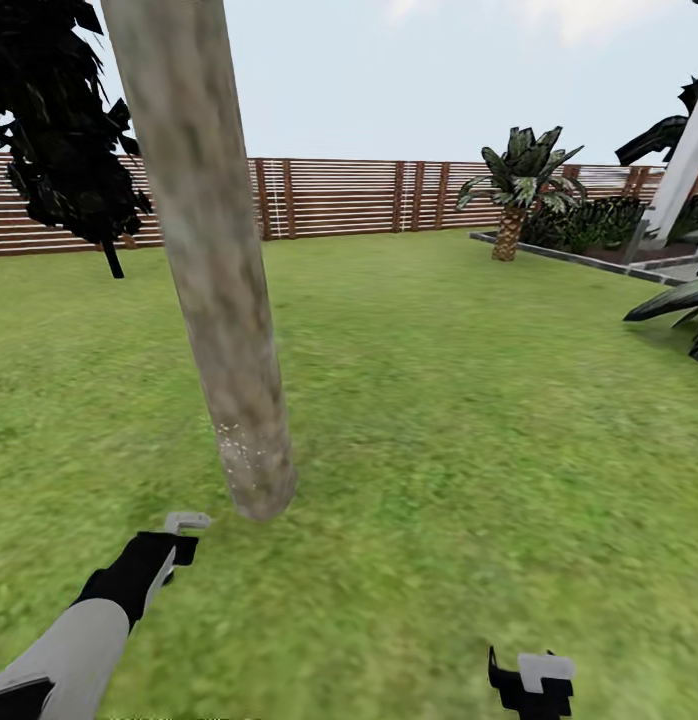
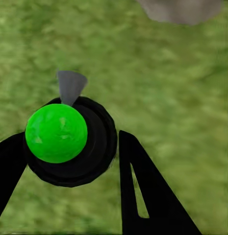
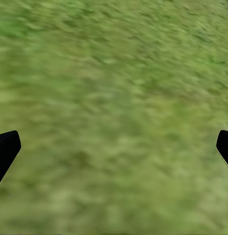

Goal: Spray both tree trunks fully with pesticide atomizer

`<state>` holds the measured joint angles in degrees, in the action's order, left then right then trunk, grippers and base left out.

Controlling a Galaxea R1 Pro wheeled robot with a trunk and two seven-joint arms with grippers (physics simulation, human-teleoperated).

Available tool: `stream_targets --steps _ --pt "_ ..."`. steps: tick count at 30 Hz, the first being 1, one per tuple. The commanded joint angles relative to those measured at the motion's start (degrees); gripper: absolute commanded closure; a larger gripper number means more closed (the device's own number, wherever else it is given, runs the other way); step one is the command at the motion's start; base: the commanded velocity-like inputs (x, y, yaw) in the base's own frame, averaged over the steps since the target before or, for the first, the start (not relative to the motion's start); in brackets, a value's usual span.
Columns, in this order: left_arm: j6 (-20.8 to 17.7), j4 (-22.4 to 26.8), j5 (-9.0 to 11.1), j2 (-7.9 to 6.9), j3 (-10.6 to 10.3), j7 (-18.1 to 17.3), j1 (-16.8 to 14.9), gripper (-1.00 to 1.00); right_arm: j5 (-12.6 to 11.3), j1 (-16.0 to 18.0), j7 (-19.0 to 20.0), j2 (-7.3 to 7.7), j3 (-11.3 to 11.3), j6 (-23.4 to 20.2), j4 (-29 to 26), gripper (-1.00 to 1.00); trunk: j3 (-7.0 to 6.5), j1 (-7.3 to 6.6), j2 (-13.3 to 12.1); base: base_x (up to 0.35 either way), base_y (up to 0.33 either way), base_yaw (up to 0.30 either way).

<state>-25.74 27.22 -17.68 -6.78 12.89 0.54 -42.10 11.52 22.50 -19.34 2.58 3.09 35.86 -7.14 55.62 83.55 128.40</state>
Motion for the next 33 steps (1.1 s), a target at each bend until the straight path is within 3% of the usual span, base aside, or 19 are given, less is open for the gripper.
stream_targets --steps 1,3,5,7,8,12,14,20,23,24,25,27,29,33 --pt "-0.01 -0.04 0.74 0.21 0.03 0.05 0.00 1.00 0.00 0.00 0.00 0.04 0.05 0.00 0.01 -1.00 0.00 0.00 0.00 0.001 -0.274 0.041" --pt "-0.03 -0.06 1.61 0.44 0.14 0.05 0.00 1.00 -0.01 0.00 -0.01 0.05 0.07 0.00 -0.01 -1.00 0.00 0.00 0.00 0.001 -0.274 0.017" --pt "-0.07 -0.06 3.28 1.56 0.15 0.00 0.00 1.00 0.00 0.00 -0.06 0.05 0.07 -0.02 0.01 -1.00 0.00 0.00 0.00 0.053 -0.275 0.004" --pt "-0.03 -0.06 3.33 1.74 -0.07 0.06 0.00 1.00 0.00 0.00 -0.02 0.05 0.08 -0.04 -0.01 -1.00 0.00 0.00 0.00 0.113 -0.274 0.001" --pt "-0.02 -0.06 3.31 1.59 -0.10 0.07 0.00 1.00 0.00 0.00 -0.01 0.05 0.08 -0.06 0.00 -1.00 0.00 0.00 0.00 0.134 -0.273 0.000" --pt "-0.04 -0.06 3.25 -1.67 -0.07 0.23 0.00 1.00 -0.01 0.00 0.00 0.05 0.08 -0.03 -0.04 -1.00 0.00 0.00 0.00 0.161 -0.259 0.000" --pt "-0.02 -0.11 3.31 -2.08 -0.15 0.31 0.00 1.00 -0.01 0.00 -0.03 0.05 0.08 -0.03 -0.03 -1.00 0.00 0.00 0.00 0.216 -0.216 0.000" --pt "0.11 -0.92 3.56 -1.51 -0.30 0.19 0.08 1.00 -0.01 0.00 -0.02 0.05 0.08 -0.02 -0.06 -1.00 0.00 0.00 0.00 0.138 -0.099 0.126" --pt "0.04 -2.85 3.38 0.40 -0.45 0.34 0.09 1.00 -0.01 0.00 0.00 0.05 0.08 -0.02 -0.02 -1.00 0.00 0.00 0.00 0.008 -0.004 0.271" --pt "0.01 -3.33 3.14 2.40 -0.48 0.65 0.09 1.00 -0.01 0.00 0.00 0.05 0.08 -0.02 -0.02 -1.00 0.00 0.00 0.00 0.002 -0.001 0.277" --pt "0.00 -3.49 3.05 3.50 -0.47 1.34 0.09 1.00 -0.01 0.00 0.00 0.05 0.08 -0.02 -0.05 -1.00 0.00 0.00 0.00 0.001 -0.001 0.278" --pt "-0.04 -3.61 3.27 4.18 -0.19 2.95 0.08 1.00 -0.01 0.00 0.00 0.05 0.08 -0.01 -0.01 -1.00 0.00 0.00 0.00 0.000 0.000 0.278" --pt "-0.14 -3.65 3.42 3.75 -0.04 3.71 0.09 1.00 -0.01 0.00 0.00 0.05 0.08 0.00 -0.02 -1.00 0.00 0.00 0.00 0.000 0.000 0.278" --pt "0.01 -3.66 3.42 0.87 -0.13 3.58 0.19 1.00 -0.01 0.00 0.00 0.05 0.08 0.00 -0.06 -1.00 0.00 0.00 0.00 0.000 0.000 0.268"
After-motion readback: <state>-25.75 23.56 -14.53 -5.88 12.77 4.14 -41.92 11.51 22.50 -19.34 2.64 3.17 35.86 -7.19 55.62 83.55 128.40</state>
